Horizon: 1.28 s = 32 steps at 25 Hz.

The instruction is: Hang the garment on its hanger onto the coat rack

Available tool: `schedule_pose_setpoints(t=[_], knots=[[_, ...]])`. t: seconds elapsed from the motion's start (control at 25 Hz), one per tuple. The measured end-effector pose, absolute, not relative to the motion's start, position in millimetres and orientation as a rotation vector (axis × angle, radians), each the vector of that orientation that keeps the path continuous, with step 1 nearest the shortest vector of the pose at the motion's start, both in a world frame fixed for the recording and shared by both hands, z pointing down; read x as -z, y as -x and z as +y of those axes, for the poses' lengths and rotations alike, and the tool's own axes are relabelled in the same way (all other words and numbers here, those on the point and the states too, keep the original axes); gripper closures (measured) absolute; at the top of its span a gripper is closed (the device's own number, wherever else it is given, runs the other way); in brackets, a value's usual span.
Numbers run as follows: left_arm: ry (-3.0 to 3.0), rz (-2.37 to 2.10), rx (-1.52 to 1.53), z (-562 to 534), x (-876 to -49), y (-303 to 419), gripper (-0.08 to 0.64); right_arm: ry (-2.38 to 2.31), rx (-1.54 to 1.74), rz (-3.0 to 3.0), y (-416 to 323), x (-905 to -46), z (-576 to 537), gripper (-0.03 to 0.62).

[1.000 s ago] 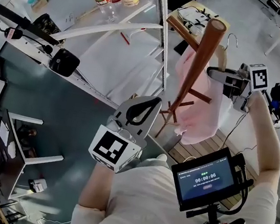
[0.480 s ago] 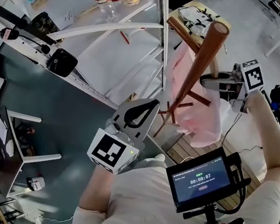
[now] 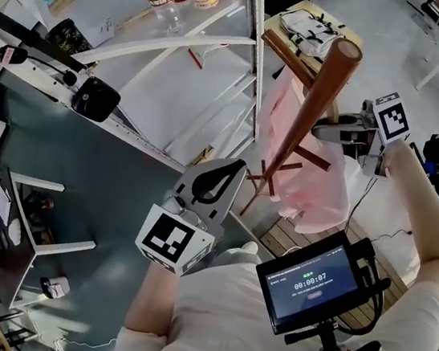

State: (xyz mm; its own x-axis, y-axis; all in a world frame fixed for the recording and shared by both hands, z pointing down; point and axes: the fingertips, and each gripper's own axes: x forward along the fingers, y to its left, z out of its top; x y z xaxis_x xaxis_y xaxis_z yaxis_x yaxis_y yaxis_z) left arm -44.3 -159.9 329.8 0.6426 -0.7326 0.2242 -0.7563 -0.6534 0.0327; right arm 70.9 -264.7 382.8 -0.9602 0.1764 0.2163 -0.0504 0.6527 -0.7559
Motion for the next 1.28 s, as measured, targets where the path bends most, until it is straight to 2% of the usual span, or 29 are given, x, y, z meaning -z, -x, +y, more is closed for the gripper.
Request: schedule_pose_setpoints(t=[1.28], knots=[[-2.665, -1.286, -0.283, -149.5, -349.4, 47.4, 0.554, 0.197, -1.246, -2.564, -60.2, -421.9, -246.1, 0.505]])
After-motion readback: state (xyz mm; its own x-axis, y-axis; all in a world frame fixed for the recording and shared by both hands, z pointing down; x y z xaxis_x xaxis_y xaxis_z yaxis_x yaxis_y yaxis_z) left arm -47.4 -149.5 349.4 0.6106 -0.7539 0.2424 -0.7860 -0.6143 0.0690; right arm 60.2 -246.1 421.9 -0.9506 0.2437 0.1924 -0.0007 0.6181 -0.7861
